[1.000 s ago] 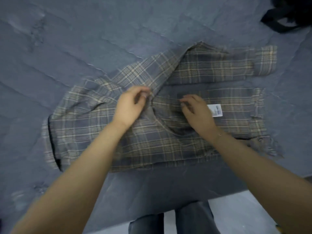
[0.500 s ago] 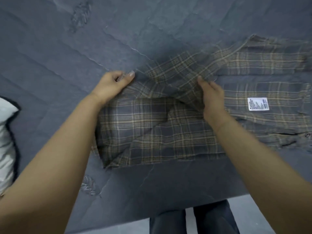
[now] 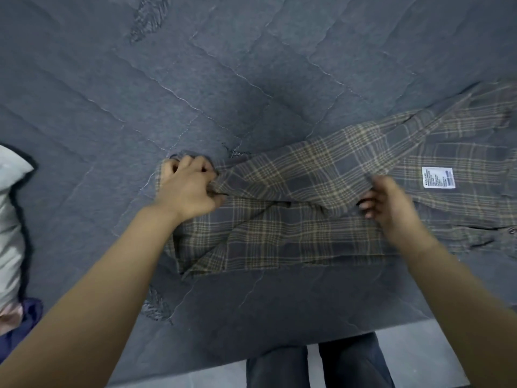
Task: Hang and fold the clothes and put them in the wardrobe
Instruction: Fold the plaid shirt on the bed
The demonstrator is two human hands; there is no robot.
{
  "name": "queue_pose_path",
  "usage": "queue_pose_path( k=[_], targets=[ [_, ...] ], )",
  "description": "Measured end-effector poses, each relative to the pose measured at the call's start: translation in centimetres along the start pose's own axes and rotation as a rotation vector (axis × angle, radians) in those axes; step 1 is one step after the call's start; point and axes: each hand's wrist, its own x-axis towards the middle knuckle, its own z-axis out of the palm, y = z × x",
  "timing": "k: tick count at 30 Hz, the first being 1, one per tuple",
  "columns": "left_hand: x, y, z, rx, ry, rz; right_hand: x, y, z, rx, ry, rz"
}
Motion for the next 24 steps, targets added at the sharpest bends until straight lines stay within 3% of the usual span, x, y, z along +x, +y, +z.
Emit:
queue_pose_path(
  k=[5, 9, 14, 17, 20, 22, 24],
  targets=[
    [1.8, 3.9, -1.3, -0.269, -0.001, -0.131, 2.9, -4.3, 0.9, 0.17, 0.004, 0.063],
    [3.4, 6.2, -2.4, -0.08, -0.073, -0.246, 3.4, -6.1, 0.9, 0.366, 0.074, 0.007],
    [2.1, 3.9, -2.7, -0.187, -0.229, -0.2, -1.5, -2.4, -1.3, 0.517, -0.055, -0.121],
    [0.7, 3.0, -2.7, -0.137, -0.114, -0.319, -4.5, 2.3, -2.2, 0.382, -0.173, -0.002],
    [0.2, 4.8, -2.1, -0.117, -0.021, -0.426, -5.7, 5.7, -2.8, 0.243, -0.186, 0.215],
    [0.0, 7.5, -1.4, -0.149, 0.075, -0.34, -5.7, 6.8, -3.3, 0.138, -0.115, 0.289],
    [-0.2, 11.0, -0.7, -0.205, 0.209, -0.142, -5.1, 6.7, -3.9, 0.022, 0.003, 0.225]
  ],
)
